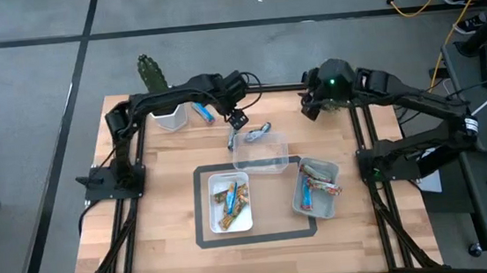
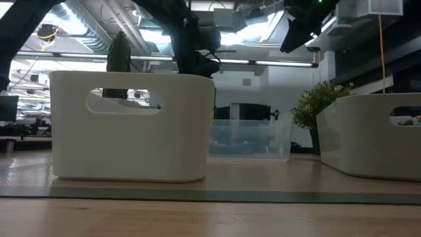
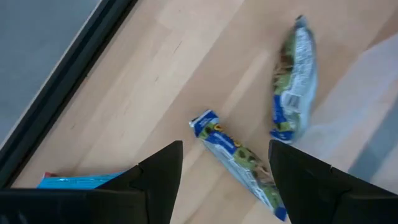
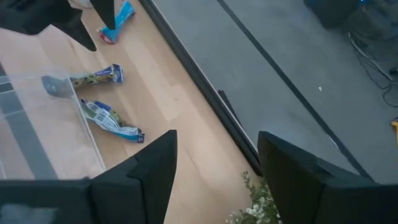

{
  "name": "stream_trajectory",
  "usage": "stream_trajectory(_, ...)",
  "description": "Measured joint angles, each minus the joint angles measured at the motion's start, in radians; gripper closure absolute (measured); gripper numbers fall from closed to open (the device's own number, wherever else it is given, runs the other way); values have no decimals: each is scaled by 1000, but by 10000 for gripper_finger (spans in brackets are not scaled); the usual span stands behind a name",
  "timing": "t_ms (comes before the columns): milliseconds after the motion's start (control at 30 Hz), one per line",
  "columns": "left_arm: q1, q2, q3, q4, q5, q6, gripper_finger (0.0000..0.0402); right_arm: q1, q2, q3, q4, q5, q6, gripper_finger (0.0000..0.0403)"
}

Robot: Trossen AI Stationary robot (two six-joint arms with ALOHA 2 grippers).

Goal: Pick and place Granola Bars by type
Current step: Put the left blue granola bar into the transparent bin

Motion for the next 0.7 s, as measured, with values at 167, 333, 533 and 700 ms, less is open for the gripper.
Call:
stream_trajectory(167,3,55,1,7,-21,-1,173,-51,3,0,7,-55,-26,179)
stream_trajectory(333,3,113,1,19,-19,-10,173,-82,3,0,23,-89,-63,179)
stream_trajectory(533,3,165,1,35,-12,-29,173,-104,3,0,30,-113,-90,179)
stream_trajectory(700,3,193,1,31,-6,-39,173,-112,3,0,30,-114,-97,179)
